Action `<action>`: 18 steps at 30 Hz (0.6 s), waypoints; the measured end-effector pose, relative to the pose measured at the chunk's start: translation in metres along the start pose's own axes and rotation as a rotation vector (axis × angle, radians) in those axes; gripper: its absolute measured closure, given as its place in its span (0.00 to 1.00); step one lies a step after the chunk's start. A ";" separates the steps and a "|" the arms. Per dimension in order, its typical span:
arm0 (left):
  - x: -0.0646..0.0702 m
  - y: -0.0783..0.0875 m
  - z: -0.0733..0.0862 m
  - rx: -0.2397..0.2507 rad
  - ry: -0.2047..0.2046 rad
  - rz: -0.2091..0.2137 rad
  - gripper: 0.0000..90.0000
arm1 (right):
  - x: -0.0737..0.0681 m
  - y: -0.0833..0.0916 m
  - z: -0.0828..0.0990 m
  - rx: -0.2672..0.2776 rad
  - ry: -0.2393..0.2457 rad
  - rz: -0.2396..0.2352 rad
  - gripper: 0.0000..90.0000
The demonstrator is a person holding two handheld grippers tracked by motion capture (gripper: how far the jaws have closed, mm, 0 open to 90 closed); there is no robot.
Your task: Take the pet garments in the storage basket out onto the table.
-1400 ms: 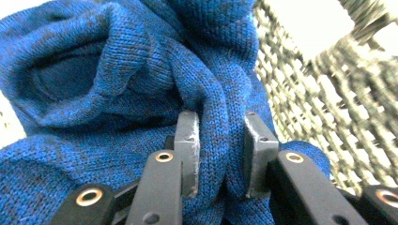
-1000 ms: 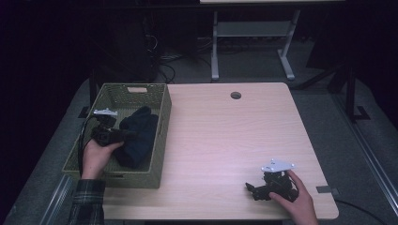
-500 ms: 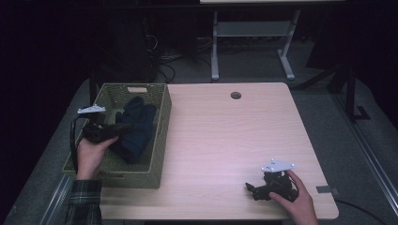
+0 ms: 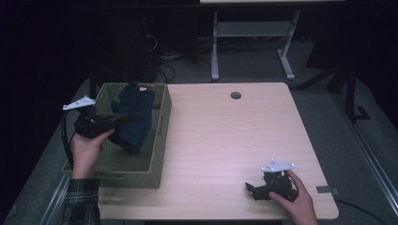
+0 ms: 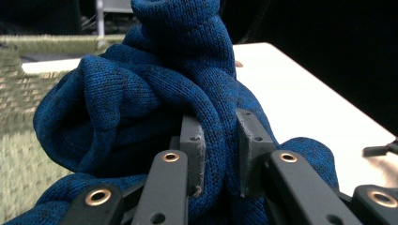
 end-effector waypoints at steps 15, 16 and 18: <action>0.024 0.002 -0.038 0.099 -0.069 0.071 0.84 | 0.000 0.000 0.000 0.000 0.001 0.000 0.00; 0.027 0.001 -0.040 0.101 -0.079 0.079 0.84 | 0.000 0.000 0.000 0.000 0.000 -0.001 0.00; 0.030 0.000 -0.043 0.109 -0.083 0.088 0.84 | 0.000 0.000 0.000 0.000 -0.001 -0.001 0.00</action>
Point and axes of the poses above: each handheld gripper's, and its own axes: y roughly backward along the jaws, z roughly out of its underside, x roughly to its right, the point moved 1 cm from there along -y, roughly forward along the jaws, and after that the axes turned 14 degrees about -y, right-handed, at the moved point
